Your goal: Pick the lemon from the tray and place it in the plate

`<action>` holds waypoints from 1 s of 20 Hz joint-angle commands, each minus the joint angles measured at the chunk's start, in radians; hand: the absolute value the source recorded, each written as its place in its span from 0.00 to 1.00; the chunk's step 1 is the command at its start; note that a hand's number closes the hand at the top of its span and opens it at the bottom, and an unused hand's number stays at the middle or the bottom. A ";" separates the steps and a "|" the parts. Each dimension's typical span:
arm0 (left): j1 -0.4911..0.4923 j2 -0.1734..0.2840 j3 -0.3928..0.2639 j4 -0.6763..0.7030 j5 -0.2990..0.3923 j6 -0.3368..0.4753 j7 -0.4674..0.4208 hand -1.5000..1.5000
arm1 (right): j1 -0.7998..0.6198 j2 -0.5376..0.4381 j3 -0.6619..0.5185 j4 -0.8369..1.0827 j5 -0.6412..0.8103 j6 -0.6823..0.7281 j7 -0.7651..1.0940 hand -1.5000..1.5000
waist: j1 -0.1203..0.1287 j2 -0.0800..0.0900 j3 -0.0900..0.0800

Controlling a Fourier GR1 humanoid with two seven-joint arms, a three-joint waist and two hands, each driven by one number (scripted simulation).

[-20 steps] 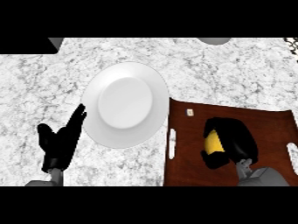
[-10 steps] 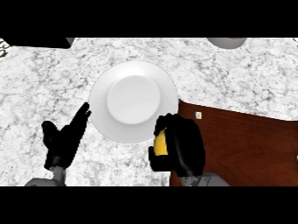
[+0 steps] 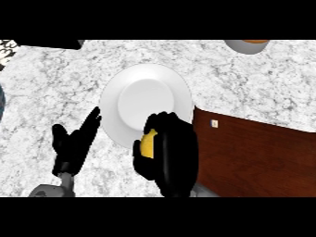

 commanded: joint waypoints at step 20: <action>0.013 0.002 0.011 0.005 0.011 -0.008 0.023 0.50 | -0.157 0.007 -0.127 0.213 0.372 -0.360 0.414 1.00 | -0.016 0.026 0.002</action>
